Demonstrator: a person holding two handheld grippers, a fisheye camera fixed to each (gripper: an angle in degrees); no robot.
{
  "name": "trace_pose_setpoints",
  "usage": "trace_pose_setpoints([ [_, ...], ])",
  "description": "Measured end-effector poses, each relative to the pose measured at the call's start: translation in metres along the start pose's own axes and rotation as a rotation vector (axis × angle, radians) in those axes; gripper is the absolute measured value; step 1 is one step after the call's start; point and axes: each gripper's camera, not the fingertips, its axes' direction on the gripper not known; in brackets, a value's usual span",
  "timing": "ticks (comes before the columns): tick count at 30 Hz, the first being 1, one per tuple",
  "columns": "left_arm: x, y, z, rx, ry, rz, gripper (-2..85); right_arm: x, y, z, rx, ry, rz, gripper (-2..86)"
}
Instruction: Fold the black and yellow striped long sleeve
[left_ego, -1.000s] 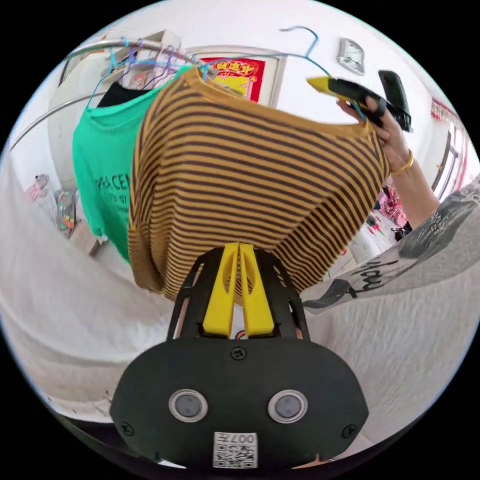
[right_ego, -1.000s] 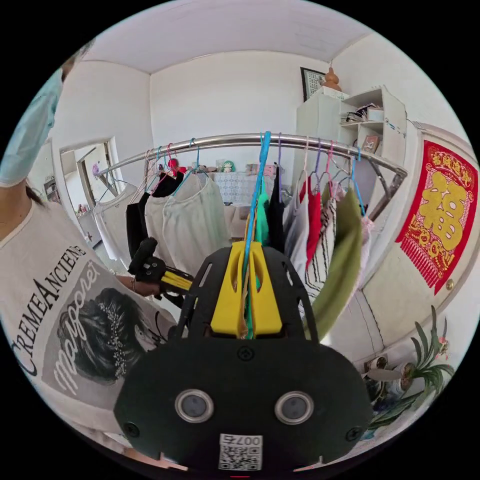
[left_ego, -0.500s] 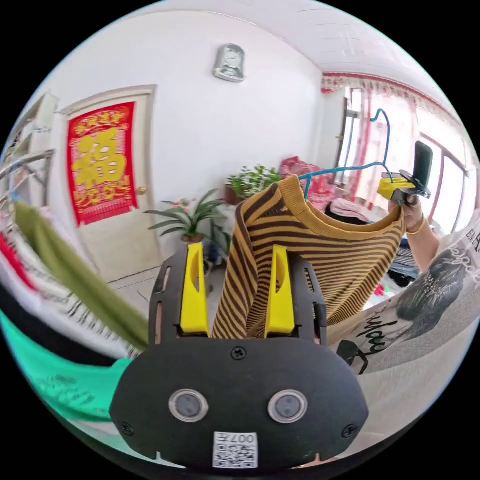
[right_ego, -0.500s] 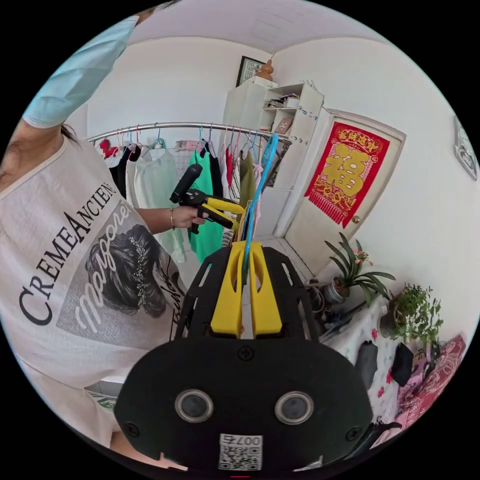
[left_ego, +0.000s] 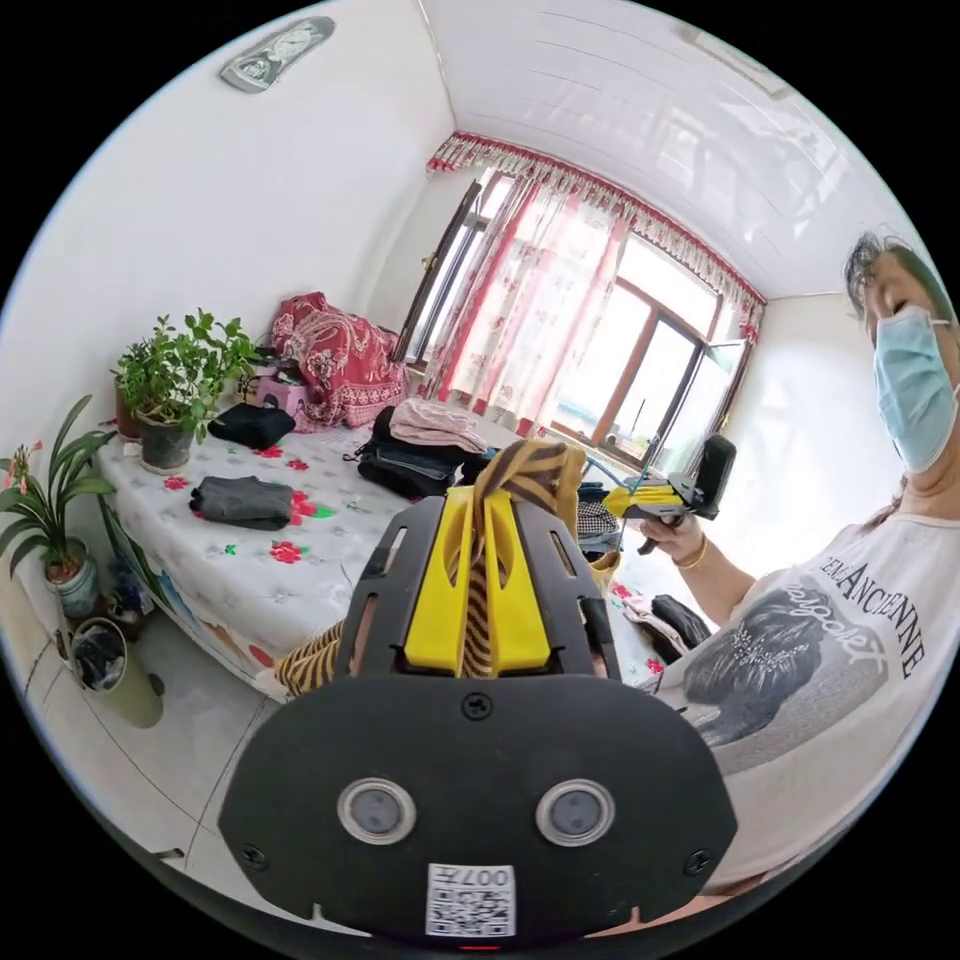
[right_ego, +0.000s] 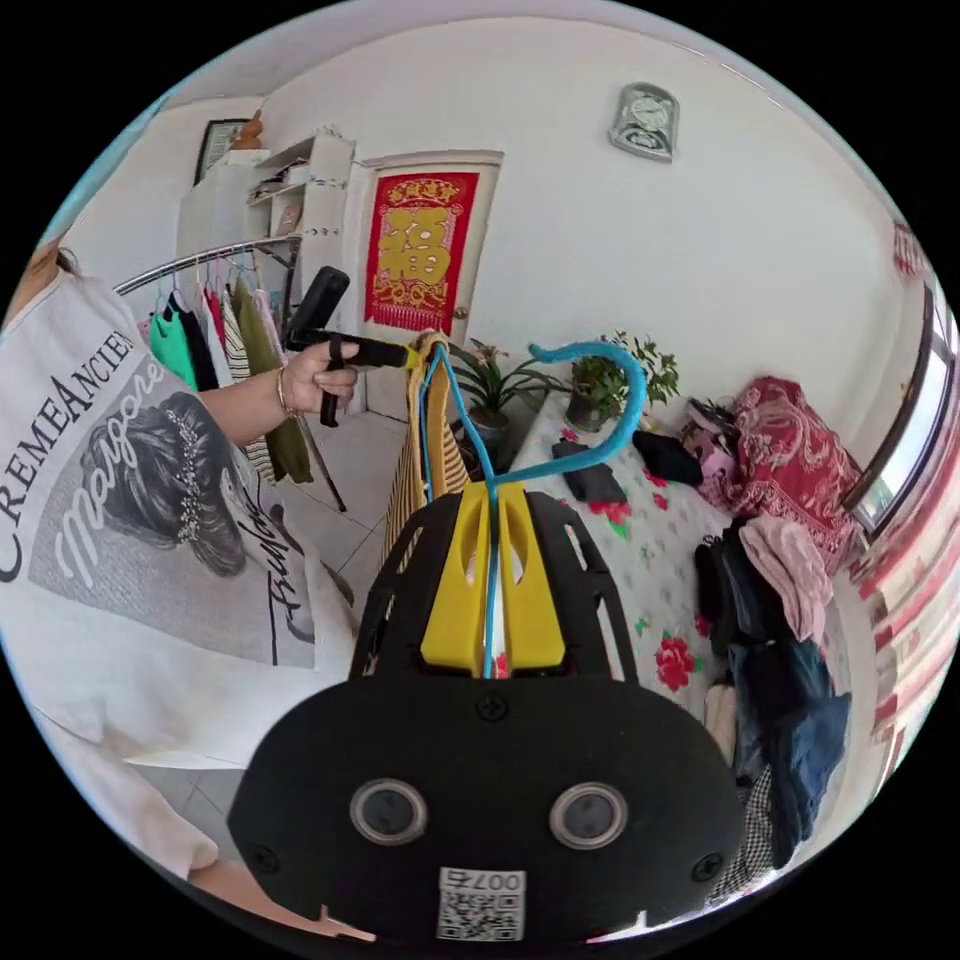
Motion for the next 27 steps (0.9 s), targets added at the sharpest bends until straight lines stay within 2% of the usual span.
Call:
trace_pose_setpoints([
  [4,-0.017,-0.019,0.013,0.003,0.053,-0.101,-0.9,0.044,0.051,-0.026,0.113,-0.051,0.185,-0.3],
  [7,-0.045,-0.024,0.017,0.022,-0.021,-0.227,-0.9,0.087,0.11,-0.067,0.367,-0.05,0.459,-0.5],
  [9,-0.057,-0.032,0.031,-0.026,0.005,-0.227,-0.9,0.108,0.164,-0.103,0.52,0.102,0.68,-0.5],
  [10,-0.057,-0.035,0.035,-0.04,0.013,-0.214,-0.9,0.111,0.176,-0.112,0.52,0.156,0.726,-0.5],
  [12,-0.056,-0.043,0.056,-0.102,0.051,-0.166,-0.9,0.118,0.223,-0.143,0.437,0.45,0.961,-0.4],
  [13,-0.056,-0.044,0.061,-0.122,0.058,-0.156,-0.9,0.12,0.236,-0.15,0.405,0.52,1.018,-0.3],
  [15,-0.058,-0.049,0.076,-0.172,0.065,-0.127,-0.9,0.127,0.297,-0.169,0.225,0.741,1.308,0.5],
  [16,-0.06,-0.051,0.078,-0.182,0.078,-0.123,-0.9,0.128,0.315,-0.172,0.174,0.776,1.38,0.8],
  [18,-0.066,-0.057,0.085,-0.217,0.125,-0.11,-0.9,0.126,0.387,-0.178,0.008,0.827,1.658,3.1],
  [20,-0.07,-0.064,0.087,-0.25,0.149,-0.089,-0.9,0.117,0.429,-0.177,-0.049,0.813,1.803,4.7],
  [21,-0.071,-0.068,0.087,-0.264,0.156,-0.072,-0.9,0.111,0.449,-0.174,-0.146,0.841,1.87,5.3],
  [23,-0.072,-0.076,0.087,-0.287,0.178,-0.056,-0.9,0.105,0.463,-0.169,-0.239,0.846,1.938,6.0],
  [25,-0.073,-0.084,0.086,-0.296,0.211,-0.042,-0.9,0.1,0.455,-0.164,-0.138,0.816,1.902,6.7],
  [27,-0.073,-0.095,0.084,-0.301,0.272,-0.037,-0.9,0.111,0.422,-0.137,-0.033,0.694,1.724,7.6],
])
